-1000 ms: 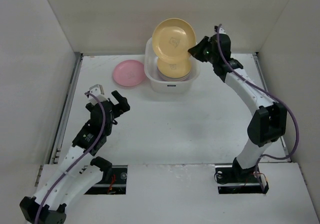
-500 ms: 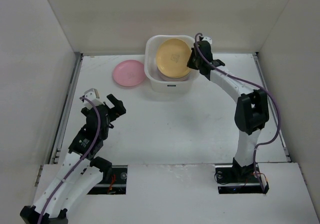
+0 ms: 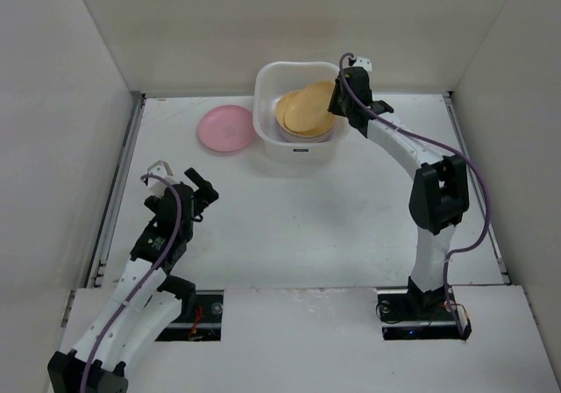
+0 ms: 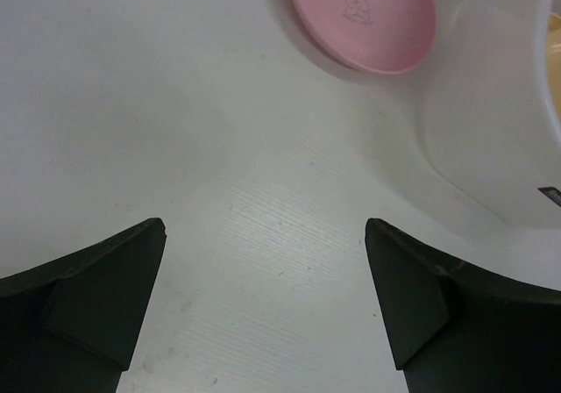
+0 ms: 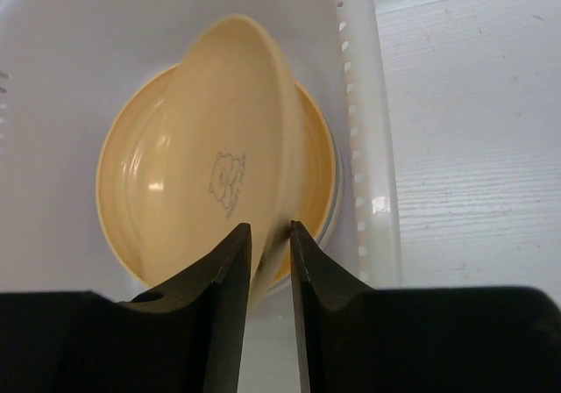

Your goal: Place the plates into the plastic bin on the countertop

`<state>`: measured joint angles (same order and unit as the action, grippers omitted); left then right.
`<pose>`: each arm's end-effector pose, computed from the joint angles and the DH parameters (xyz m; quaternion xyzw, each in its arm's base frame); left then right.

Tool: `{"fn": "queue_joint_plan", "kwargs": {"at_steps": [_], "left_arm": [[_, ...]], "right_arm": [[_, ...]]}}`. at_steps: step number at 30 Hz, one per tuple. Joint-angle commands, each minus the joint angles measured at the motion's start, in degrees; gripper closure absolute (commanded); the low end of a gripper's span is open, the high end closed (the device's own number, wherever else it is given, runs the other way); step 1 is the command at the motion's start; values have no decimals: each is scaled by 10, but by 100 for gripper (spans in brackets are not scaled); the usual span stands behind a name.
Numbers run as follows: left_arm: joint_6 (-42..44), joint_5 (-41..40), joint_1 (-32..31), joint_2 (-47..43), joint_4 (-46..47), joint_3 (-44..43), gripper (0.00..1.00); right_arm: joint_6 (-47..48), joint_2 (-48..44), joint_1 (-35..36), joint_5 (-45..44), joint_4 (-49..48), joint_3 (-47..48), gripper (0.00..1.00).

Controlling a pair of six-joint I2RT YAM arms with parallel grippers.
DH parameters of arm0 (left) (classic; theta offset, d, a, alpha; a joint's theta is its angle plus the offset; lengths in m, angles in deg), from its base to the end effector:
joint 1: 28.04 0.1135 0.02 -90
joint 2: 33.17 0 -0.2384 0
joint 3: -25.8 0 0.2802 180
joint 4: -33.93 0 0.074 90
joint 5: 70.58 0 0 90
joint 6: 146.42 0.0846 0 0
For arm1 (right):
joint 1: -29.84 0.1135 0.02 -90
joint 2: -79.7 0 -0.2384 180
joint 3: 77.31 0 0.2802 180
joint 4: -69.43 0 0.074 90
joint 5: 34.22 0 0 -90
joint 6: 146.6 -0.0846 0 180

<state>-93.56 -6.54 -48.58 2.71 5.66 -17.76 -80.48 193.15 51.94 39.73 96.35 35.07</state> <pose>0.2424 -0.0513 0.2379 -0.2422 0.7742 -0.1059 0.5751 0.5019 0.1785 0.2541 0.0851 0.8475 0.0891 0.5163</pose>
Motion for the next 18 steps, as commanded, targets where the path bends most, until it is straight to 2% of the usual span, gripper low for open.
{"fn": "queue_joint_plan", "kwargs": {"at_steps": [1, 4, 6, 10, 14, 18], "left_arm": [[-67, 18, 17, 22, 58, 25, 0], [-84, 35, 30, 63, 104, 36, 0], [-90, 42, 38, 97, 133, 36, 0], [-115, 49, 55, 175, 209, 37, 0], [-135, 66, 83, 291, 296, 9, 0], [-150, 109, 116, 413, 359, -52, 0]], "right_arm": [[20, 6, 3, -9, -18, 29, 69], [29, 9, 6, -7, -18, 32, 65], [35, 10, 10, -9, -18, 34, 57], [40, -13, 23, -11, -21, 20, 47], [40, -91, 41, -12, -45, -53, 35], [40, -186, 68, -13, -85, -159, 30]]}}
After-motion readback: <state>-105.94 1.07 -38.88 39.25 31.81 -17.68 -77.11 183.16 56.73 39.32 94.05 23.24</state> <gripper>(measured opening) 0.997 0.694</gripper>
